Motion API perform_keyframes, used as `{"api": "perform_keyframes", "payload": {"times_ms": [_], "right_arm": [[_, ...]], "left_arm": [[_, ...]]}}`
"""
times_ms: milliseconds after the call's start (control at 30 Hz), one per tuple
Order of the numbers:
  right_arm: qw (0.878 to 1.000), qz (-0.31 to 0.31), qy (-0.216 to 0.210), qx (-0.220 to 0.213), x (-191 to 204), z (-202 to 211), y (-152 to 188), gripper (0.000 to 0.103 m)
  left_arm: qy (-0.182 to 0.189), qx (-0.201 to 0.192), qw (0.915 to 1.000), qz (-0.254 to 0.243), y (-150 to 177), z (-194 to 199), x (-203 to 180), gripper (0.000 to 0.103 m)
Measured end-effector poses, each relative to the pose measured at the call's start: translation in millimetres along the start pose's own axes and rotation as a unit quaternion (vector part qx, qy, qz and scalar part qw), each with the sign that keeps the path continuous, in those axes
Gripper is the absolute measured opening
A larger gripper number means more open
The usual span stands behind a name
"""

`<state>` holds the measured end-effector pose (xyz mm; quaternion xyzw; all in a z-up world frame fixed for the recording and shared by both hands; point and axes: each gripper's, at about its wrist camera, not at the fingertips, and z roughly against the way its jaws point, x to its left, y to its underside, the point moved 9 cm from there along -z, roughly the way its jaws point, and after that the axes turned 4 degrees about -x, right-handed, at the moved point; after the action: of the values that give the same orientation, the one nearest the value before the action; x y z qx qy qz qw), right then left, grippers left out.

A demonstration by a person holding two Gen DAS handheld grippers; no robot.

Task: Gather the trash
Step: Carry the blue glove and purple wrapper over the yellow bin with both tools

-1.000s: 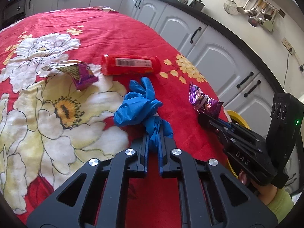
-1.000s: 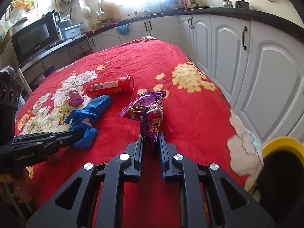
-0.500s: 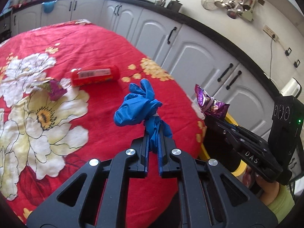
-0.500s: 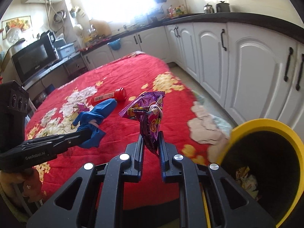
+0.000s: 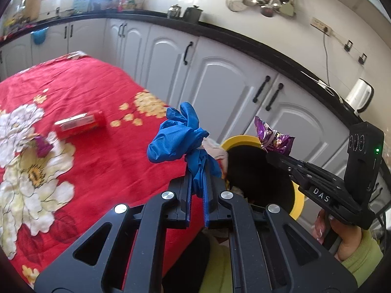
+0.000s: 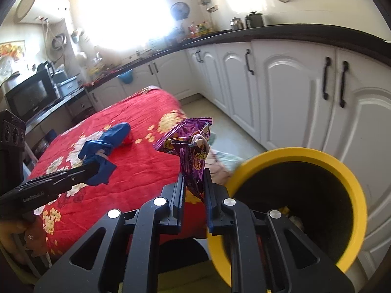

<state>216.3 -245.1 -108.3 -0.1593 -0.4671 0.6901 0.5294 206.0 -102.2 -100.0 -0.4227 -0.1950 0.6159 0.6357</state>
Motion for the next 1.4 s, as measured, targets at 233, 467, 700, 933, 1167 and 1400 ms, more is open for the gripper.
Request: {"api": "perform_keyframes", "payload": {"times_ms": [233,467,700,933,1167,1400], "right_arm": [[0.999,-0.013,0.028,-0.016,-29.5,20.3,0.2,0.013],[0.998,-0.019,0.055,-0.027,-51.7,35.1,2.6,0.013],[0.996,-0.032,0.078,-0.028,-76.3,45.4,11.8,0.014],[0.995,-0.039,0.094,-0.02,-91.3,47.9,25.1,0.014],[0.993,-0.044,0.105,-0.009,-102.9,48.5,40.8,0.014],[0.993,-0.056,0.107,0.016,-113.4,43.4,60.2,0.014]], "left_arm": [[0.017,-0.003,0.9996,-0.021,-4.0,-4.0,-27.9,0.003],[0.031,-0.004,0.9989,-0.034,-8.1,-11.9,-50.2,0.003],[0.044,-0.005,0.998,-0.046,-14.8,-23.2,-71.5,0.003],[0.051,-0.001,0.9971,-0.056,-17.5,-35.1,-87.2,0.003],[0.058,0.013,0.9963,-0.063,-16.3,-52.8,-101.4,0.003],[0.065,0.034,0.9942,-0.079,-5.5,-74.6,-118.0,0.003]]}}
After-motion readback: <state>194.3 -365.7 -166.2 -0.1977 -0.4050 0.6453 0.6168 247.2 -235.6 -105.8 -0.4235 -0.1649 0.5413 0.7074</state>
